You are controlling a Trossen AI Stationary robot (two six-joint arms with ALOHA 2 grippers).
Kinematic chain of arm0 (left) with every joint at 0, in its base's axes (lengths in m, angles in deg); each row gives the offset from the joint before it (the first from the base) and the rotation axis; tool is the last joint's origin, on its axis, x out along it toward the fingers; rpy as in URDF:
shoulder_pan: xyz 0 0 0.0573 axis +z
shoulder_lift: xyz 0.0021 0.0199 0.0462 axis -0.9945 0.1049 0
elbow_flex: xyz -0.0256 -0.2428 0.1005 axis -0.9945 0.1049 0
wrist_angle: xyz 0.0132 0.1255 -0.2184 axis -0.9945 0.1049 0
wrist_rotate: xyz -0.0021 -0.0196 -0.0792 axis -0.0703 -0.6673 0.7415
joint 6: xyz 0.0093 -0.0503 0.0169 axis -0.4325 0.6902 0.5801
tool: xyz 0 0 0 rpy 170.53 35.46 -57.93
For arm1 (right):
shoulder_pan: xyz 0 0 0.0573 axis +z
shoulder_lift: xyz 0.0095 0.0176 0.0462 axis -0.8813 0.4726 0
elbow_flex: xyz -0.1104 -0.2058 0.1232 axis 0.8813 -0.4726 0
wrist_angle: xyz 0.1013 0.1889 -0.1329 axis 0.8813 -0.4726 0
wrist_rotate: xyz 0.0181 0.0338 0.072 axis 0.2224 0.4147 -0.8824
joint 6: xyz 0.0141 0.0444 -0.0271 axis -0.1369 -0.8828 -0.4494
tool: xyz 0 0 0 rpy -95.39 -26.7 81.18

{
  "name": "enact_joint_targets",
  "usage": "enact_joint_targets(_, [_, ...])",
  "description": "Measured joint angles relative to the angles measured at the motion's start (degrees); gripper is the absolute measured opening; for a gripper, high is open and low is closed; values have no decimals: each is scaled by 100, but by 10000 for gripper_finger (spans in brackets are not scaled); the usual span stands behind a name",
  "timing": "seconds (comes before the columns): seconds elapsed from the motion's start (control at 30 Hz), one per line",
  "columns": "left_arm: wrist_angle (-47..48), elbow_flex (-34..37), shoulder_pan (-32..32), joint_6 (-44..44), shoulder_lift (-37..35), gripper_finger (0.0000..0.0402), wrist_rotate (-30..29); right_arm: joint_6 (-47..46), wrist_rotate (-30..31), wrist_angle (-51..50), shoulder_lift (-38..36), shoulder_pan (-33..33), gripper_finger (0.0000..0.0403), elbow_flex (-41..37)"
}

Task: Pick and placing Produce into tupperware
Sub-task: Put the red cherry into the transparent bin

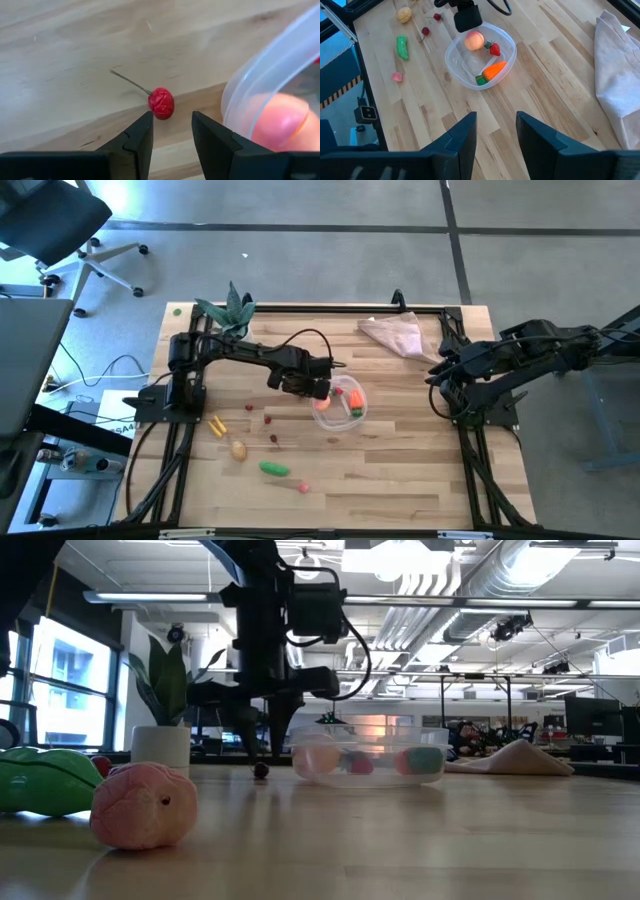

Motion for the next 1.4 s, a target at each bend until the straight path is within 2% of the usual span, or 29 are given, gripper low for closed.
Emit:
enact_joint_targets(0.23, [-14,0,4,250,0,124,-227,0,2,2,0,0,130,0])
enact_joint_targets(1.0, [-216,4,0,490,232,124,-104,1,1,2,-2,0,130,0])
enact_joint_targets(1.4, [-759,4,6,512,232,124,-154,2,2,1,-2,0,130,1])
